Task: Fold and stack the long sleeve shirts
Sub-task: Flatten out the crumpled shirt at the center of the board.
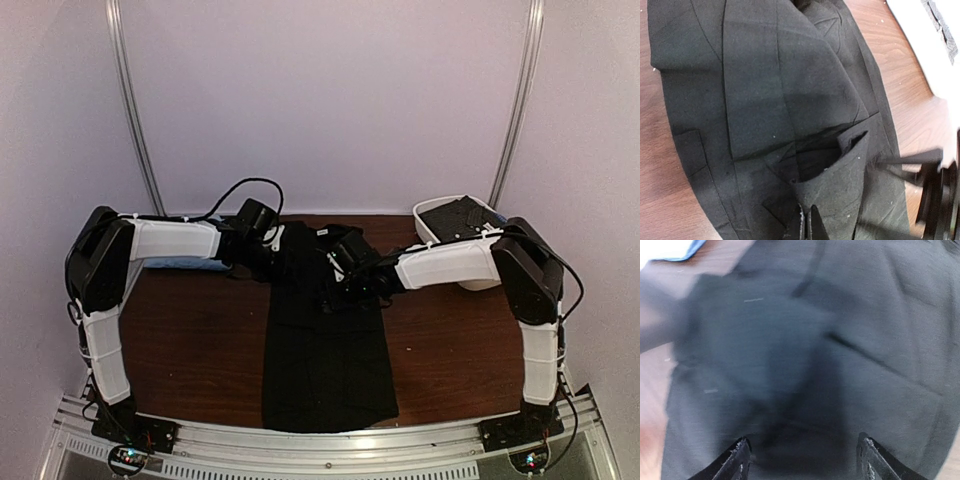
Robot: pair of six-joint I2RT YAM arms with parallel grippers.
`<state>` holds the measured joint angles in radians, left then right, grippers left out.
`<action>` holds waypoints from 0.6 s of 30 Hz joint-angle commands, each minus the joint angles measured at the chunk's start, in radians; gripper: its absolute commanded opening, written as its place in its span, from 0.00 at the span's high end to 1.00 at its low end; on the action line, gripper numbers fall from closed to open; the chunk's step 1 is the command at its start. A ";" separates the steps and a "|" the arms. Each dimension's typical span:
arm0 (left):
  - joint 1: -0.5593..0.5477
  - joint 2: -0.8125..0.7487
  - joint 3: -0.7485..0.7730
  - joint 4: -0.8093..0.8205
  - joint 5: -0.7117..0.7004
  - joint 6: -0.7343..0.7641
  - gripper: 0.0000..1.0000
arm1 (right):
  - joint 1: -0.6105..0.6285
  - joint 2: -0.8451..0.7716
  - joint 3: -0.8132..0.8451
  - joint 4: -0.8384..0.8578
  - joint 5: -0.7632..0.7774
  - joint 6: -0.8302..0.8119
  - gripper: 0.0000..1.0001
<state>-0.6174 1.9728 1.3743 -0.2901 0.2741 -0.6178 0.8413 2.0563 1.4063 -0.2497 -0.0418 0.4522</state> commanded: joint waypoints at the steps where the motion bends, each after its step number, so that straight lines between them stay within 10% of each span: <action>1: -0.005 -0.041 -0.001 0.051 0.016 -0.010 1.00 | 0.029 0.016 0.051 -0.047 0.069 0.025 0.23; 18: -0.004 -0.067 -0.022 0.048 -0.010 -0.014 1.00 | 0.028 0.030 0.042 -0.070 0.102 0.054 0.79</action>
<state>-0.6174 1.9518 1.3632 -0.2844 0.2726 -0.6247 0.8745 2.0750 1.4376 -0.3050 0.0387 0.5053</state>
